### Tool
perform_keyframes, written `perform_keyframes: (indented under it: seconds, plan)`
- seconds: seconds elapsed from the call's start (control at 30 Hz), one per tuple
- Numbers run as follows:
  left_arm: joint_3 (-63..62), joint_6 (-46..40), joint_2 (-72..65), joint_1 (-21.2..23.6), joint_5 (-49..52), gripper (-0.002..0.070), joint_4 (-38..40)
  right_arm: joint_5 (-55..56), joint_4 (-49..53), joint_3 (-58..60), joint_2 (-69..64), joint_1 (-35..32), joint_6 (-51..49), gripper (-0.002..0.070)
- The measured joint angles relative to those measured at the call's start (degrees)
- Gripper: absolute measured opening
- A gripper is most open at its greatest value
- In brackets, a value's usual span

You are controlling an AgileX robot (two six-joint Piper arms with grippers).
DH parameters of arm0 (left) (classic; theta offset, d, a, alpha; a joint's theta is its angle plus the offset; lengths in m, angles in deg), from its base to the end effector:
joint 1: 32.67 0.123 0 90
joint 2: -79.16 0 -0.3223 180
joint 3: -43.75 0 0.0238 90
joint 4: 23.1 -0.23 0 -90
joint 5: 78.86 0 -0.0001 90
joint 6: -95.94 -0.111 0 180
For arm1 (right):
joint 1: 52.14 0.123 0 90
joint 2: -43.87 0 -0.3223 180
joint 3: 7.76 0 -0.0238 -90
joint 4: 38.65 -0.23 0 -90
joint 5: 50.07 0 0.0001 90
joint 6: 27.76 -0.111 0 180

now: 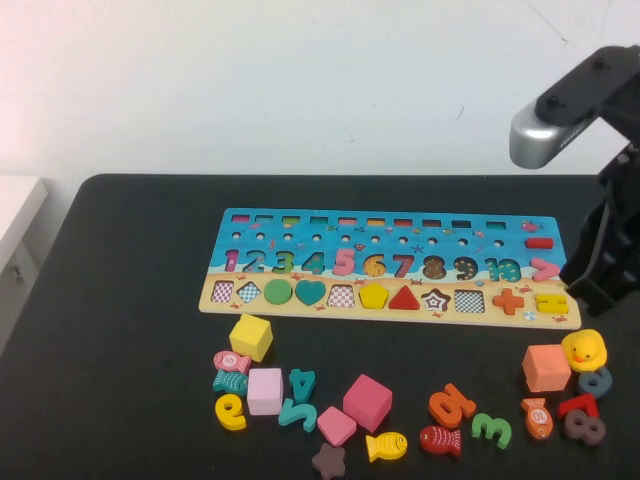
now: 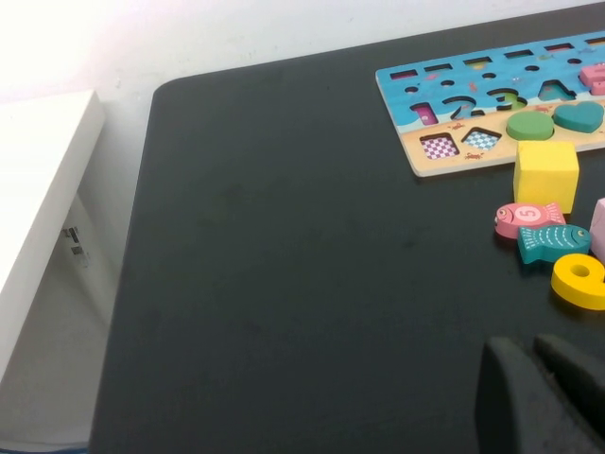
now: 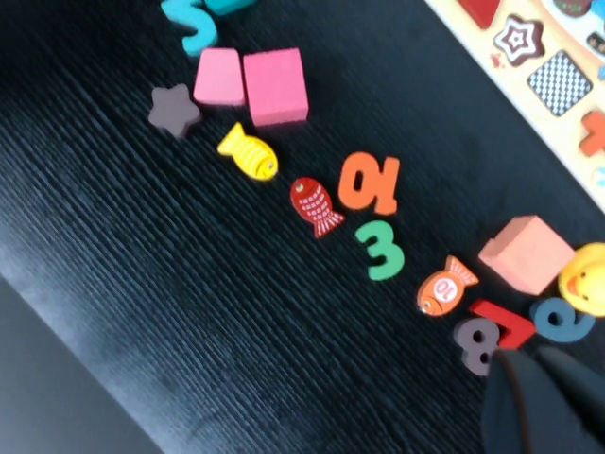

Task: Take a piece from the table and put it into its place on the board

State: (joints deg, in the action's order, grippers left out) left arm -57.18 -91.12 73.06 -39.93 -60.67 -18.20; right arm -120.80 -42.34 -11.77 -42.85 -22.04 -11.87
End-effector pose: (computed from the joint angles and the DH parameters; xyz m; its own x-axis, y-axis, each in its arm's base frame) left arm 0.0142 -0.0048 0.1747 -0.2216 0.0705 -0.9726 0.1615 0.9863 0.0347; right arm 0.2183 0.1343 0.3984 -0.6156 -0.6491 -0.4469 -0.7030 0.7086 -0.0608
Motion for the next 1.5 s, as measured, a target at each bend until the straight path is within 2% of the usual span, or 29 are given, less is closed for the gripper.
perform_keyframes:
  seconds: [0.13,0.37,0.87,1.1,1.5]
  plan:
    - [0.00,0.00,0.00,0.00,0.00,-0.0002,0.13,0.00,0.14,0.13,1.29,0.00,-0.09,0.0019]
    - [0.00,0.00,0.00,0.00,0.00,-0.0002,0.22,0.00,-0.49,0.13,12.14,-1.00,-0.22,0.0019]
    - [0.00,0.00,0.00,0.00,0.00,-0.0001,0.22,0.00,-1.88,0.13,36.52,-20.56,-0.22,0.0019]
    - [0.00,0.00,0.00,0.00,0.00,-0.0001,0.22,0.00,-2.14,0.02,45.69,-21.61,-0.22,0.0019]
    - [0.00,0.00,0.00,0.00,0.00,-0.0001,0.22,0.00,-2.26,-0.05,59.73,-29.21,-0.22,0.0018]
